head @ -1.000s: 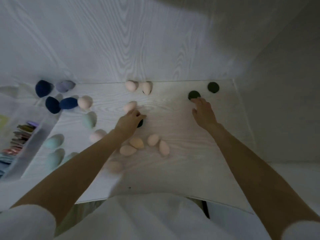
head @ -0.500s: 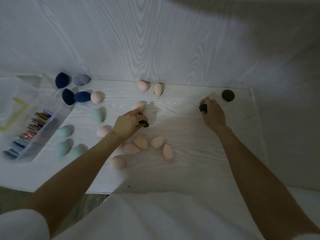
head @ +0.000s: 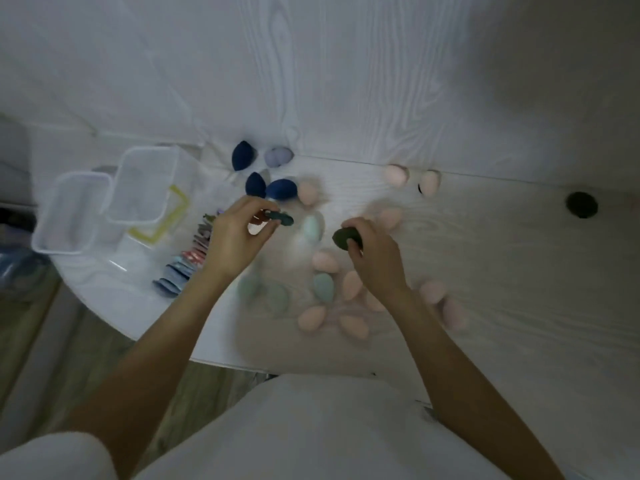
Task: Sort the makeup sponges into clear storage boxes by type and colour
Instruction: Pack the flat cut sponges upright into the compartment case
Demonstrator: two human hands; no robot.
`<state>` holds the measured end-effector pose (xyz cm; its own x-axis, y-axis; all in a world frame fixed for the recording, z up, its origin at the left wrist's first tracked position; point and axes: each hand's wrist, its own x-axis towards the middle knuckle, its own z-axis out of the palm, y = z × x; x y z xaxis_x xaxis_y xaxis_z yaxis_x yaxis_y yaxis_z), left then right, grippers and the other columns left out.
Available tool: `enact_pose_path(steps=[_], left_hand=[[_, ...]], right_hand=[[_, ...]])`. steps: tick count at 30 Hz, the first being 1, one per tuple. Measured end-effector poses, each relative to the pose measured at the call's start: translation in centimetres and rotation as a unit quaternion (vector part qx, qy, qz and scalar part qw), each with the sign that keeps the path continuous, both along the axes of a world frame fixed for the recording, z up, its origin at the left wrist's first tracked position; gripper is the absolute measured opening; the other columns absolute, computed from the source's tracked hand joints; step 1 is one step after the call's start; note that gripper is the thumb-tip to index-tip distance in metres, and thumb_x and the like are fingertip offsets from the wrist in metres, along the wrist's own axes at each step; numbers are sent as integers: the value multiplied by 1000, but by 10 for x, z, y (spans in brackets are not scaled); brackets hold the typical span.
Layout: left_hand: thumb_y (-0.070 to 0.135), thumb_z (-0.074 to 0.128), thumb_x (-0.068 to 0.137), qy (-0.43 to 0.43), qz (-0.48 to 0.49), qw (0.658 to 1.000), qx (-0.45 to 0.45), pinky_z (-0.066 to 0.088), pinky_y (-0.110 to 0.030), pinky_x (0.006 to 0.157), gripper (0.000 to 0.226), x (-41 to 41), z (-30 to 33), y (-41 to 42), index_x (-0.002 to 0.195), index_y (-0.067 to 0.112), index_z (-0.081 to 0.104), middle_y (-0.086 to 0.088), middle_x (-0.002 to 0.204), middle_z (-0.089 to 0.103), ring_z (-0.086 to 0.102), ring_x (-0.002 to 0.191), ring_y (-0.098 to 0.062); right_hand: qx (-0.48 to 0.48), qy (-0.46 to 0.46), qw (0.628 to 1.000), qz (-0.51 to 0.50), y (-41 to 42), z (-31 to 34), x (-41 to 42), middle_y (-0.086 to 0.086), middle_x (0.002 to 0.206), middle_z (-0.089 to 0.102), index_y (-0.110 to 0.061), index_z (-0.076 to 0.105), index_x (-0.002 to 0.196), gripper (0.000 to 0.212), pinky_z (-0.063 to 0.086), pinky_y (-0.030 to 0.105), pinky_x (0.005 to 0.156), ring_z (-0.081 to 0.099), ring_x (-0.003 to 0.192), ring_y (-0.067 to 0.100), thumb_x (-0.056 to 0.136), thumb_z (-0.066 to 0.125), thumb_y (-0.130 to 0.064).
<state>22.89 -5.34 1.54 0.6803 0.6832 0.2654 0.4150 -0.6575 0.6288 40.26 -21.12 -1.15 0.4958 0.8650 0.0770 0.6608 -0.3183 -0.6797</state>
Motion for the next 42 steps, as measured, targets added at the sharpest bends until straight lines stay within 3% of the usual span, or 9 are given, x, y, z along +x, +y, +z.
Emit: enact_pose_path(steps=[5, 13, 16, 22, 25, 28, 32, 38, 42], left_hand=[[9, 61, 87, 40, 45, 997, -52, 54, -26, 78, 15, -40, -12, 83, 102, 11, 65, -5, 101, 64, 65, 80, -15], [8, 62, 85, 168, -145, 974, 40, 49, -34, 73, 14, -40, -43, 143, 97, 9, 69, -9, 99, 68, 63, 84, -29], [22, 47, 88, 204, -195, 954, 103, 47, -35, 72, 29, -45, -52, 152, 95, 11, 73, -8, 89, 72, 60, 81, -32], [41, 30, 86, 244, -223, 937, 109, 30, -45, 103, 47, -58, -60, 159, 102, 21, 69, -1, 98, 70, 61, 102, -22], [39, 35, 85, 213, -213, 946, 118, 31, -41, 100, 43, -60, -65, 161, 96, 19, 71, -2, 94, 72, 64, 94, -23], [36, 46, 83, 178, -208, 951, 147, 34, -37, 92, 33, -61, -67, 162, 90, 21, 74, 0, 88, 72, 64, 84, -26], [35, 51, 82, 153, -184, 958, 158, 31, -36, 94, 27, -62, -68, 160, 82, 21, 74, 0, 76, 70, 64, 80, -24], [35, 50, 83, 155, -178, 961, 147, 30, -37, 96, 28, -62, -69, 159, 79, 19, 72, 1, 75, 70, 64, 81, -24], [34, 52, 81, 141, -177, 963, 146, 32, -37, 94, 25, -61, -69, 159, 80, 18, 72, 0, 79, 70, 63, 80, -25]], right_hand=[[28, 113, 991, -62, 66, 2, -55, 5, 103, 67, -12, 58, 109, 23, 47, 25, 76, 60, 90, 15, 87, 57, -5], [68, 246, 945, -206, 120, 15, -82, 2, 91, 62, -13, 53, 95, 18, 57, 31, 74, 65, 85, 20, 84, 65, -4], [81, 267, 935, -220, 137, 19, -85, 3, 92, 60, -13, 53, 93, 17, 58, 30, 72, 65, 87, 25, 85, 64, -3], [40, 177, 965, -189, 177, 8, -98, 4, 94, 63, -7, 61, 96, 15, 53, 31, 79, 60, 86, 16, 83, 67, -10], [8, 132, 977, -165, 195, 4, -110, 1, 89, 64, -7, 62, 95, 16, 47, 24, 73, 57, 79, 11, 82, 68, -15], [-31, -11, 992, -125, 207, -9, -120, 3, 79, 66, -12, 62, 85, 12, 45, 34, 67, 57, 74, 20, 79, 70, -18], [-103, -195, 972, -85, 210, -22, -125, 3, 74, 60, -16, 63, 69, 11, 40, 36, 66, 52, 72, 25, 70, 74, -15], [-139, -167, 974, -58, 208, -19, -115, 5, 101, 62, -22, 73, 64, 7, 29, 38, 76, 51, 91, 31, 70, 72, -22], [-200, -214, 956, 27, 213, -23, -109, 2, 113, 62, -24, 74, 61, 10, 20, 34, 75, 51, 96, 30, 71, 72, -21]])
